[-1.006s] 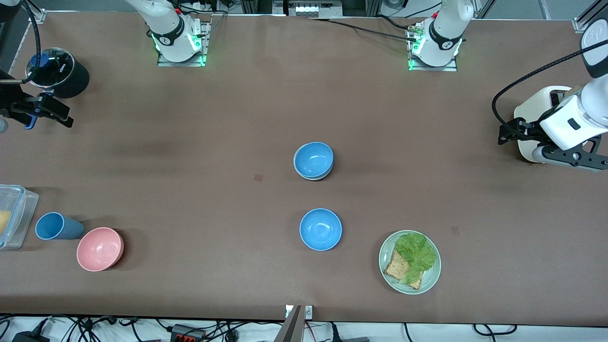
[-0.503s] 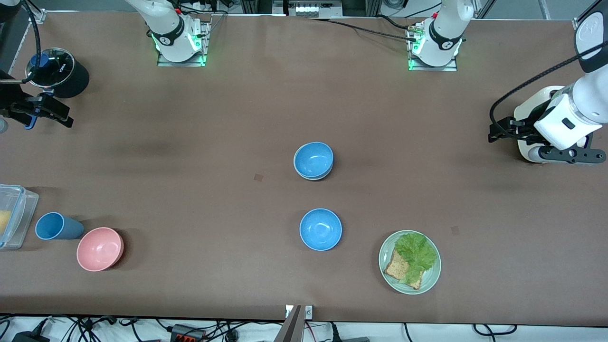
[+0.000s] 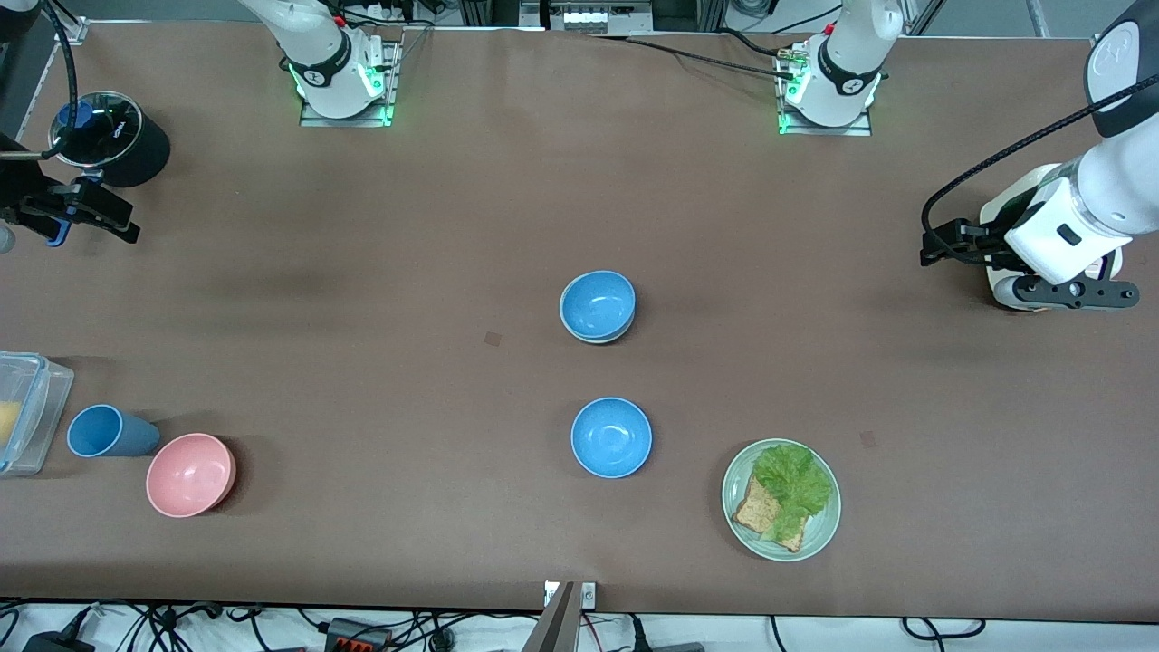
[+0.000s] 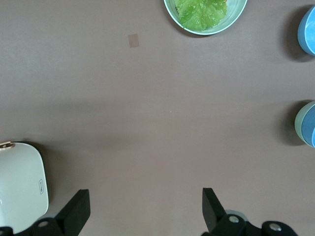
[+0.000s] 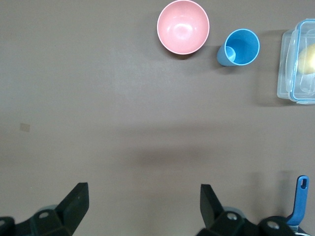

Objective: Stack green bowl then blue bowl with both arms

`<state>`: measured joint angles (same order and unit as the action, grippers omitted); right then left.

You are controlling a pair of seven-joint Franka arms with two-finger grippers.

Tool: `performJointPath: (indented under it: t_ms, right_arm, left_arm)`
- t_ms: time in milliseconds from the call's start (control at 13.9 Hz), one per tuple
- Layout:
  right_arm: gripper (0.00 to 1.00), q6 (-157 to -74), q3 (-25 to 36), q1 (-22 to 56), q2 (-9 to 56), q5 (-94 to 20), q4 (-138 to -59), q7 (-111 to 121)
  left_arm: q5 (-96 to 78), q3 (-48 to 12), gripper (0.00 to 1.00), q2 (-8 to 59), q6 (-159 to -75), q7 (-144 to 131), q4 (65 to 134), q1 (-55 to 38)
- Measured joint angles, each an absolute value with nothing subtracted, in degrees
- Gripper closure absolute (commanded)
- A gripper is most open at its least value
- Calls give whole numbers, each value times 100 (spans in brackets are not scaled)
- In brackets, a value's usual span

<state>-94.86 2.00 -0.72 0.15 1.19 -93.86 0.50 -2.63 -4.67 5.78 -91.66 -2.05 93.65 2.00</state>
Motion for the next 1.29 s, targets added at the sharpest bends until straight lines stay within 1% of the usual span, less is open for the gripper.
performJointPath:
  t_ms: [215, 503, 1077, 1293]
  right_arm:
    - [0, -9486, 200, -72, 14, 119, -9386, 50]
    - [0, -9486, 200, -72, 14, 119, -9386, 51]
    - [0, -9486, 200, -72, 14, 119, -9387, 51]
    - [0, -9486, 200, -72, 14, 119, -9388, 67]
  left_arm:
    - [-236, -486, 0, 576, -8942, -1065, 9179, 199]
    - [-204, -718, 0, 566, -8641, -1312, 8945, 197]
    - [-206, -736, 0, 506, -8565, -1006, 8914, 233]
    - [-206, -717, 0, 508, -8673, -775, 8914, 316]
